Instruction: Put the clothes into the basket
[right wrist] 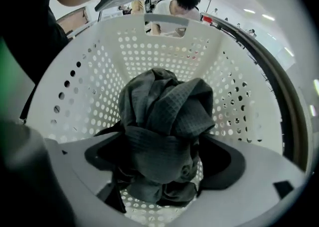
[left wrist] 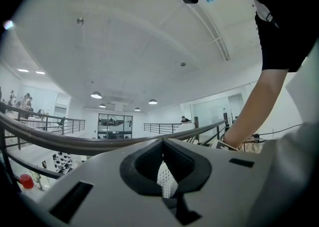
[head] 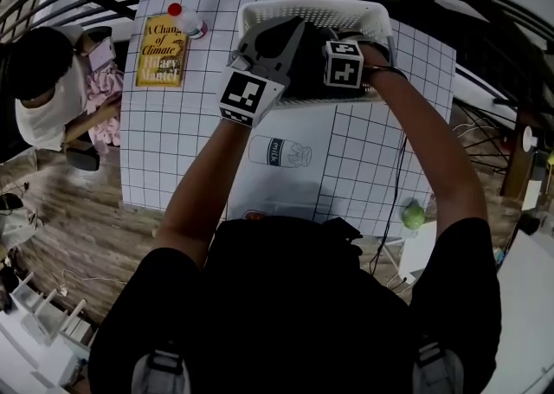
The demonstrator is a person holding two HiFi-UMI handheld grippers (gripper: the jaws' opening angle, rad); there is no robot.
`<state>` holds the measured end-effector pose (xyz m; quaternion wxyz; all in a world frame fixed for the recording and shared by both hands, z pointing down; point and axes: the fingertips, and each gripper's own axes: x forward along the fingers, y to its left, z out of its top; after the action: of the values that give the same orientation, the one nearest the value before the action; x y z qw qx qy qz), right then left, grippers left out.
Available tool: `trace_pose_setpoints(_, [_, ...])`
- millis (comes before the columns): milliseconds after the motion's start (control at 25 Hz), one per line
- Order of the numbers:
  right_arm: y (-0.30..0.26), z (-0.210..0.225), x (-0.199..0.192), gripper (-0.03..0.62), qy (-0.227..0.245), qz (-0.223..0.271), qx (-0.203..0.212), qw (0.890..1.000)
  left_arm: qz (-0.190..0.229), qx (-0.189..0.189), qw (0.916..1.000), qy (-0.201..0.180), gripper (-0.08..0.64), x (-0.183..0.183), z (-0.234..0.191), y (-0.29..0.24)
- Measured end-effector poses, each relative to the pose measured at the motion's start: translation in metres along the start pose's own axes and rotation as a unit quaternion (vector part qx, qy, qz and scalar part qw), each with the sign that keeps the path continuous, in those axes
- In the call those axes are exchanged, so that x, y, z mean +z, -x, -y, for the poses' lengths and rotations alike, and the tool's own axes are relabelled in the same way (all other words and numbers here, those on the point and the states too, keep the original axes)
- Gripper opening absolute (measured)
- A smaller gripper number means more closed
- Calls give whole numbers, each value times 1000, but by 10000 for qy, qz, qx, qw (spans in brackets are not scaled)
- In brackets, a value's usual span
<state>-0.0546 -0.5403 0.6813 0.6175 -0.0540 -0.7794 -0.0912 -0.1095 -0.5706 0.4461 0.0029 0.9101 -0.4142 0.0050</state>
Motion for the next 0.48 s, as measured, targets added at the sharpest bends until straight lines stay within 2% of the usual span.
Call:
trace_pose_setpoints(240, [47,2,15,451,-300,312,-216,9988,-134,128,9998,15,3,6,4,22])
trace_pose_setpoints(360, [72,0,25,451,-446,494,-336,9972,-75,146,9999,-20,3,20,11,35])
trace_pose_setpoints(480, [99,-11,33,449,-634,700,-425,9946,-233,141,9996,32,3,21,19,51])
